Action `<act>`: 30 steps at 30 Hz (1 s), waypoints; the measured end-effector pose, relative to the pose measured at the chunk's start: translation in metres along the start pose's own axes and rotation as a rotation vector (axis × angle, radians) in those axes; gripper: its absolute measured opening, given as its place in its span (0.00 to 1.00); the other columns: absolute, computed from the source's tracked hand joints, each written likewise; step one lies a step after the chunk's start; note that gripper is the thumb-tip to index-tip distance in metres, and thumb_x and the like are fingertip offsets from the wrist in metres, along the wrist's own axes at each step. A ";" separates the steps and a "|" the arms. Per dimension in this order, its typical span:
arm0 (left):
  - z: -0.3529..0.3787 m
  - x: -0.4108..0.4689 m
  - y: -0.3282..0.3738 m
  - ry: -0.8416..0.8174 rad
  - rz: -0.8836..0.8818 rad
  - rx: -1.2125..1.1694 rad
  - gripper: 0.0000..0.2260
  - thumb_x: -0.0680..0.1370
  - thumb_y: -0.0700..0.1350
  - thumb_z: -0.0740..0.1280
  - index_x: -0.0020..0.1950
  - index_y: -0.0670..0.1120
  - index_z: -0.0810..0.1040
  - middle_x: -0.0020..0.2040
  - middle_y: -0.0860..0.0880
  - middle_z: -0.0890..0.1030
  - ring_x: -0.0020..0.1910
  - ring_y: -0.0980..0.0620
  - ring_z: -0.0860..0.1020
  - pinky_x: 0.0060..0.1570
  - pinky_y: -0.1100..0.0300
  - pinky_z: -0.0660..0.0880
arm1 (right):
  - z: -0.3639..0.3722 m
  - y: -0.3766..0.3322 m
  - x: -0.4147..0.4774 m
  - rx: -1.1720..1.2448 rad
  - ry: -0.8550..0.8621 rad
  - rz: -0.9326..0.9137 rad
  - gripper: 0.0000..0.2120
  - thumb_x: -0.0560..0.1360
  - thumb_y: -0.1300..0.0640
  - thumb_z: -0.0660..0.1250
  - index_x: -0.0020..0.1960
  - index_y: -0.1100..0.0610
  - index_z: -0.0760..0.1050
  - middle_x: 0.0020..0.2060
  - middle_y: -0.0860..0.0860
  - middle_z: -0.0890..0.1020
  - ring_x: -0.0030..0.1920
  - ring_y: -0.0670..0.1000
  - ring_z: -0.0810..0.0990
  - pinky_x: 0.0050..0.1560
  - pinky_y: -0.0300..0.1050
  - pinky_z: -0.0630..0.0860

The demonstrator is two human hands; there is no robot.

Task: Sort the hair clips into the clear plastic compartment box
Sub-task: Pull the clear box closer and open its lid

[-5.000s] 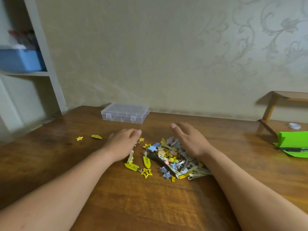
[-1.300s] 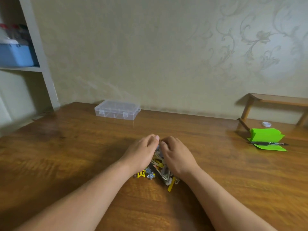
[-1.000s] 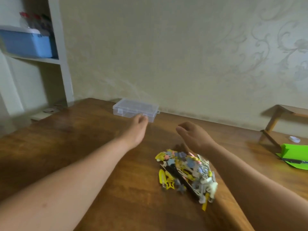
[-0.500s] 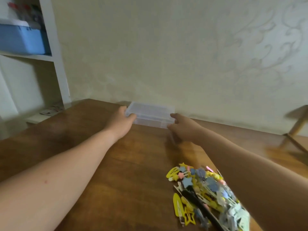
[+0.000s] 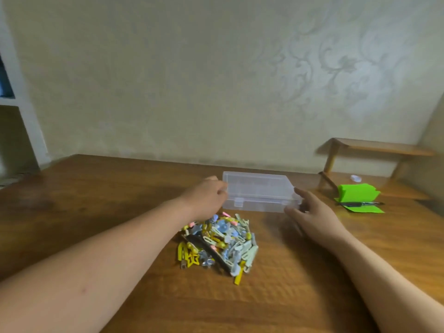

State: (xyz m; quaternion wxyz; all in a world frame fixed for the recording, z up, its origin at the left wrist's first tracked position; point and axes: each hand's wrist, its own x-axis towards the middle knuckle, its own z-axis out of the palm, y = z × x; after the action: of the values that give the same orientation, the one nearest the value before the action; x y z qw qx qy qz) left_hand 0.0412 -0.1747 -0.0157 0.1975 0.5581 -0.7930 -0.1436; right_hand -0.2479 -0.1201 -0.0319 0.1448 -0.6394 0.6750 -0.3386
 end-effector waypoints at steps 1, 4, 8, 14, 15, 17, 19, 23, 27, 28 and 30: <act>-0.001 -0.006 -0.002 0.025 0.007 0.029 0.16 0.88 0.50 0.56 0.61 0.44 0.80 0.65 0.47 0.76 0.64 0.45 0.77 0.66 0.49 0.74 | 0.001 0.000 -0.003 0.010 0.002 -0.021 0.32 0.78 0.47 0.74 0.80 0.49 0.69 0.56 0.45 0.79 0.54 0.48 0.79 0.55 0.43 0.71; -0.009 -0.016 -0.004 0.074 0.007 0.093 0.17 0.87 0.58 0.59 0.63 0.49 0.82 0.61 0.53 0.76 0.65 0.51 0.74 0.64 0.50 0.74 | 0.003 -0.002 -0.006 -0.015 -0.006 -0.048 0.37 0.75 0.43 0.77 0.80 0.50 0.68 0.59 0.45 0.82 0.54 0.47 0.80 0.58 0.46 0.76; -0.015 -0.002 0.020 -0.005 0.007 0.216 0.34 0.77 0.74 0.64 0.75 0.54 0.74 0.82 0.54 0.63 0.81 0.48 0.64 0.77 0.48 0.66 | 0.008 0.002 0.000 -0.160 -0.030 -0.017 0.48 0.69 0.27 0.73 0.80 0.49 0.66 0.69 0.49 0.79 0.67 0.53 0.79 0.69 0.59 0.74; 0.004 0.024 0.041 -0.169 0.069 0.289 0.44 0.77 0.71 0.69 0.87 0.54 0.59 0.87 0.50 0.58 0.85 0.49 0.56 0.83 0.49 0.56 | 0.011 -0.005 0.006 -0.197 -0.043 0.005 0.47 0.71 0.26 0.71 0.81 0.49 0.62 0.70 0.50 0.80 0.68 0.56 0.79 0.71 0.55 0.71; 0.006 0.025 0.039 -0.139 0.079 0.279 0.42 0.77 0.70 0.69 0.86 0.54 0.61 0.86 0.50 0.61 0.84 0.49 0.59 0.83 0.51 0.59 | 0.012 -0.005 0.007 -0.190 -0.036 0.006 0.46 0.72 0.27 0.71 0.80 0.49 0.62 0.69 0.50 0.81 0.67 0.56 0.79 0.71 0.55 0.72; 0.005 0.026 0.037 -0.119 0.101 0.281 0.40 0.78 0.69 0.69 0.85 0.54 0.64 0.85 0.51 0.65 0.83 0.50 0.63 0.81 0.53 0.61 | 0.014 -0.006 0.006 -0.185 -0.016 0.008 0.45 0.73 0.28 0.71 0.80 0.49 0.61 0.68 0.51 0.81 0.66 0.56 0.80 0.71 0.55 0.73; 0.001 0.028 0.039 -0.133 0.110 0.304 0.38 0.78 0.70 0.69 0.84 0.54 0.66 0.84 0.52 0.67 0.81 0.50 0.66 0.79 0.54 0.63 | 0.015 -0.007 0.007 -0.184 0.005 0.021 0.47 0.73 0.29 0.71 0.82 0.50 0.58 0.68 0.51 0.81 0.66 0.57 0.80 0.72 0.56 0.73; -0.020 0.038 0.047 -0.165 0.100 0.221 0.36 0.77 0.72 0.65 0.81 0.54 0.72 0.80 0.53 0.73 0.78 0.50 0.71 0.74 0.55 0.66 | 0.015 -0.007 0.008 -0.164 0.030 0.037 0.52 0.73 0.30 0.72 0.85 0.51 0.51 0.71 0.53 0.80 0.68 0.58 0.80 0.73 0.57 0.72; -0.045 0.065 0.043 0.046 0.045 0.082 0.36 0.76 0.75 0.65 0.74 0.51 0.79 0.72 0.51 0.80 0.71 0.48 0.77 0.67 0.53 0.73 | 0.015 -0.007 0.008 -0.180 0.058 -0.007 0.52 0.74 0.30 0.72 0.86 0.46 0.48 0.69 0.51 0.82 0.67 0.57 0.81 0.73 0.57 0.72; -0.047 0.073 0.038 0.136 0.026 0.030 0.36 0.75 0.75 0.66 0.72 0.50 0.79 0.70 0.51 0.80 0.69 0.48 0.78 0.65 0.53 0.75 | 0.016 -0.007 0.008 -0.192 0.062 -0.017 0.50 0.74 0.29 0.71 0.85 0.43 0.49 0.67 0.50 0.83 0.65 0.57 0.82 0.72 0.57 0.73; -0.046 0.086 0.029 0.276 -0.025 -0.137 0.35 0.75 0.72 0.70 0.74 0.51 0.76 0.66 0.51 0.79 0.64 0.47 0.80 0.65 0.50 0.77 | 0.017 -0.007 0.008 -0.233 0.060 -0.024 0.44 0.75 0.28 0.69 0.83 0.41 0.56 0.66 0.49 0.84 0.65 0.56 0.82 0.72 0.56 0.74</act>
State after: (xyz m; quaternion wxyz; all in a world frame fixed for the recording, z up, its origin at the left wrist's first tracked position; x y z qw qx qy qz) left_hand 0.0132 -0.2459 0.0507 0.3405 0.5677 -0.7396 -0.1216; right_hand -0.2329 -0.1322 -0.0373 0.0450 -0.6495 0.7061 -0.2785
